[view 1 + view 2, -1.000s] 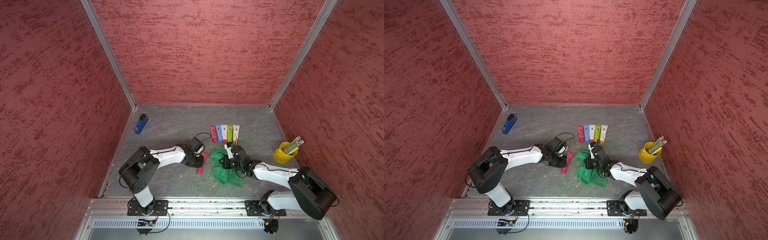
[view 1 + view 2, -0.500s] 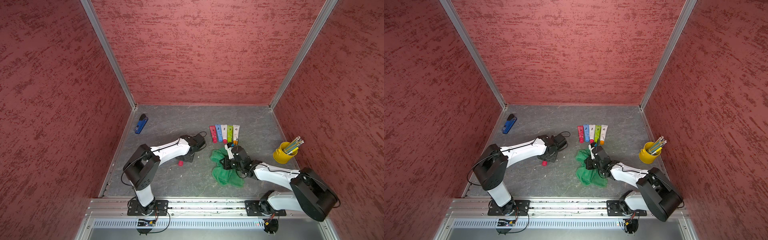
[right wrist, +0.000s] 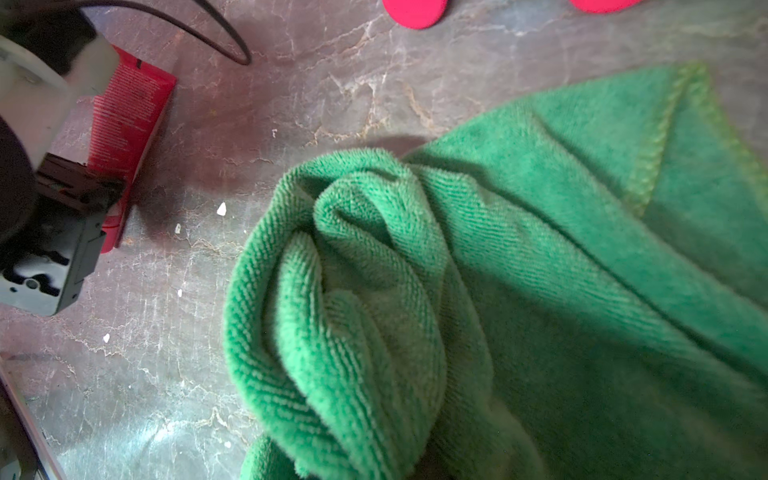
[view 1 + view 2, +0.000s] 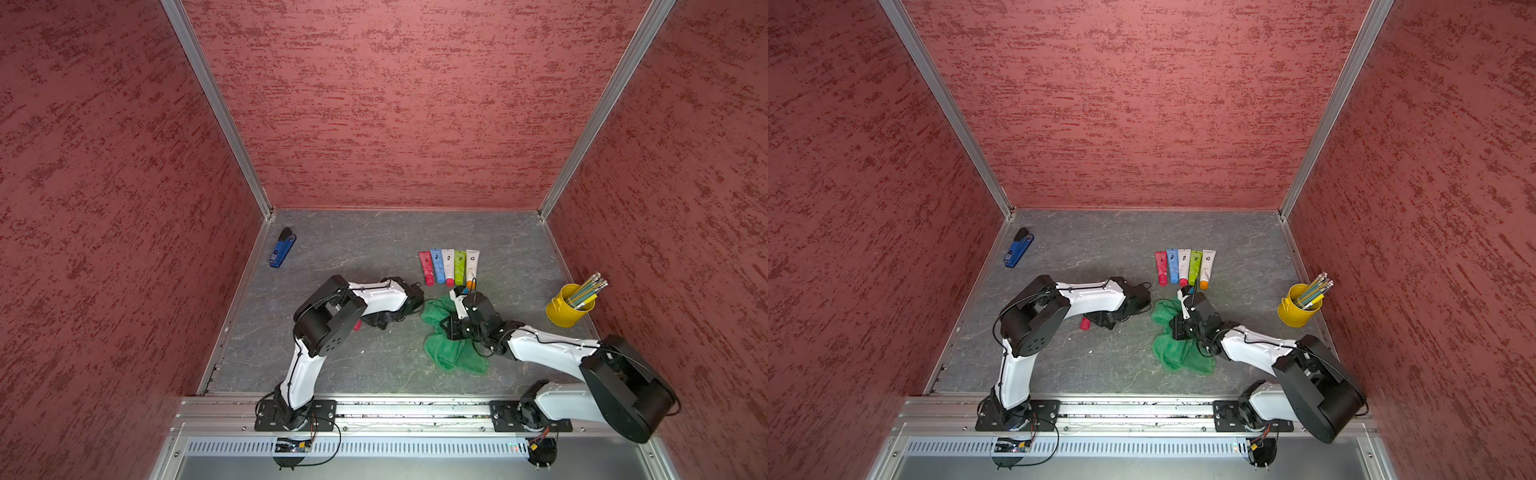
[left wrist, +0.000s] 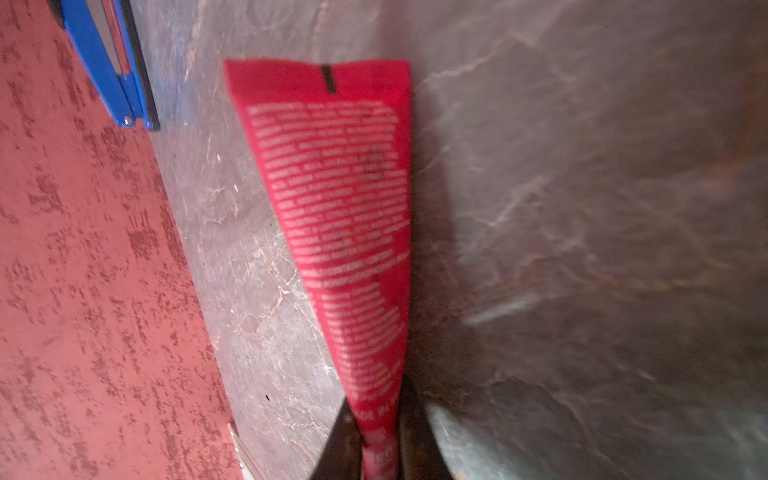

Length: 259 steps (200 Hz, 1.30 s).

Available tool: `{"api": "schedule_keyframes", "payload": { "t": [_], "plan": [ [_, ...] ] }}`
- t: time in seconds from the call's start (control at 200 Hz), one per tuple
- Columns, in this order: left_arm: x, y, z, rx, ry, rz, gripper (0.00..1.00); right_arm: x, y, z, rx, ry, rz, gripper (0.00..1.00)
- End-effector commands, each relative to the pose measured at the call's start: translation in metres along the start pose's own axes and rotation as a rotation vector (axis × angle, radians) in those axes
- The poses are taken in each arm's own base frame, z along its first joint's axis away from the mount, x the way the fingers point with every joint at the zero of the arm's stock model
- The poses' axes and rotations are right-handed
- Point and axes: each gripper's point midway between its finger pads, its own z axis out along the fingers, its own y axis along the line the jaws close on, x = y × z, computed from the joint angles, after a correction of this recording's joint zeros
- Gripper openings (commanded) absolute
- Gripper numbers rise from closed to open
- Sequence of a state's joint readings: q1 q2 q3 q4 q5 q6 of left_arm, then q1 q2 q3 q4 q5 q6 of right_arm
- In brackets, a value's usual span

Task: Wipe the surface of the toothpaste tube
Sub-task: Adjust the toothpaste at the center of the board, then move the toothpaste to the center of the board.

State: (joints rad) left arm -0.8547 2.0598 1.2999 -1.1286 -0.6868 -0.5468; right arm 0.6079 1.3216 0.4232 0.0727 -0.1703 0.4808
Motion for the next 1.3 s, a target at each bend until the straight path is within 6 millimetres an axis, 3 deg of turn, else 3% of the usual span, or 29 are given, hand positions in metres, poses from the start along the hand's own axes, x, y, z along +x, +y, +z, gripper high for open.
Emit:
{"api": "schedule_keyframes", "payload": {
  "t": [0.0,0.12,0.245,0.346,0.466,0.581,0.701,0.902,1.067,1.217,1.292],
  "plan": [
    [-0.007,-0.022,-0.010,0.070,-0.045,-0.030,0.27,0.004,-0.005,-0.002,0.026,-0.001,-0.016,0.00],
    [-0.014,-0.019,-0.039,0.124,-0.144,-0.065,0.47,0.004,-0.005,-0.002,0.029,0.000,-0.015,0.00],
    [-0.022,-0.004,-0.073,0.255,-0.253,-0.151,0.56,0.005,-0.006,-0.001,0.030,0.004,-0.015,0.00],
    [-0.020,0.010,-0.087,0.420,-0.317,-0.248,0.63,0.005,-0.006,0.000,0.032,0.002,-0.014,0.00],
    [-0.008,0.019,-0.075,0.639,-0.300,-0.381,0.68,0.005,-0.007,0.000,0.034,0.003,-0.014,0.00],
    [0.003,0.008,-0.065,0.792,-0.276,-0.435,0.69,0.005,-0.008,0.002,0.039,0.007,-0.013,0.01],
    [0.009,-0.005,-0.052,0.829,-0.240,-0.444,0.69,0.005,-0.009,0.003,0.045,0.009,-0.011,0.01],
    [0.019,-0.024,-0.024,0.847,-0.178,-0.450,0.63,0.005,-0.008,0.005,0.040,0.016,-0.012,0.00],
    [0.020,-0.025,-0.018,0.824,-0.175,-0.439,0.40,0.002,-0.003,0.006,0.021,0.016,-0.013,0.00],
    [0.019,-0.023,-0.014,0.780,-0.166,-0.408,0.25,-0.009,0.005,0.001,0.005,-0.008,-0.022,0.00],
    [0.016,-0.029,-0.021,0.806,-0.183,-0.367,0.22,-0.019,0.010,-0.004,0.009,-0.026,-0.033,0.00]
  ]
}}
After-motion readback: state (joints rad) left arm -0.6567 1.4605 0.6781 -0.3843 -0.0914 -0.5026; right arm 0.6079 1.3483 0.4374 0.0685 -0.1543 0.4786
